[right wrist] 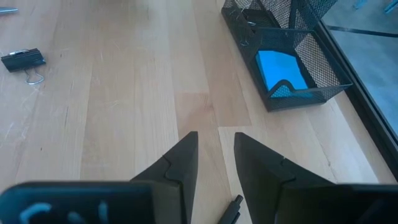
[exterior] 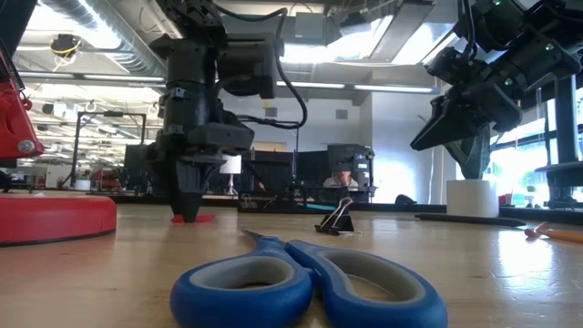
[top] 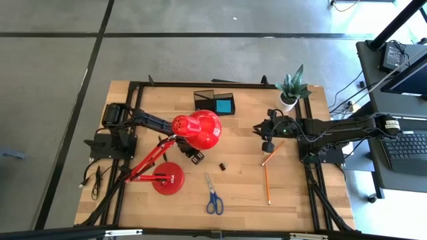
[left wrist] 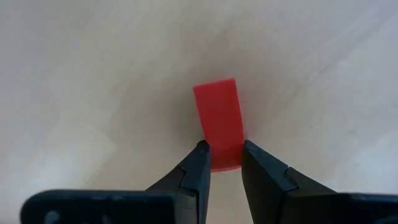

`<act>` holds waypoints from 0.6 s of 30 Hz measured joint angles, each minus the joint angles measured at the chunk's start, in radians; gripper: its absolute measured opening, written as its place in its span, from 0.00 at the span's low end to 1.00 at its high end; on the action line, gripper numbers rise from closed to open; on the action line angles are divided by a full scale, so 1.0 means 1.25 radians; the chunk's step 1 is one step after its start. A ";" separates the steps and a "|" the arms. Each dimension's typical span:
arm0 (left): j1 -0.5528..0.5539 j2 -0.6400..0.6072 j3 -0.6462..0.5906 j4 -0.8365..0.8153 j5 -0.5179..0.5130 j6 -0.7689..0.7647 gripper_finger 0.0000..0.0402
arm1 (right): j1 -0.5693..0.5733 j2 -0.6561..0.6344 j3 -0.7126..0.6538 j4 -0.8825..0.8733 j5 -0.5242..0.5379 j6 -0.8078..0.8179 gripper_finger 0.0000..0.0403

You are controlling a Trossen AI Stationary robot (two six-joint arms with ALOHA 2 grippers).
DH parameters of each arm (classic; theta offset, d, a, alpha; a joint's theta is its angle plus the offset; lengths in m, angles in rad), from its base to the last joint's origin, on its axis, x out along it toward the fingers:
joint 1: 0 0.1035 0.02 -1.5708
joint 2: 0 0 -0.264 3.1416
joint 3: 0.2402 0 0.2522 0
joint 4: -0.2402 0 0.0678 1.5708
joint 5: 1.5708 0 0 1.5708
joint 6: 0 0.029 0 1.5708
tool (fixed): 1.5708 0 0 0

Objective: Pick and place office supplies into organizer
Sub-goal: Put the eraser into the desk organizer

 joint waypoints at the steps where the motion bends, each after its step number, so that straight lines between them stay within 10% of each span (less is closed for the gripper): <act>1: 0.000 -0.007 -0.002 0.000 -0.033 0.009 0.18 | 0.000 0.000 0.000 0.002 0.000 0.000 0.27; 10: 0.033 -0.059 0.000 0.041 -0.225 0.070 0.18 | 0.000 0.000 0.000 0.010 0.000 -0.001 0.27; 18: 0.110 -0.059 0.002 0.188 -0.238 0.176 0.18 | 0.000 0.000 0.000 0.021 0.002 -0.001 0.27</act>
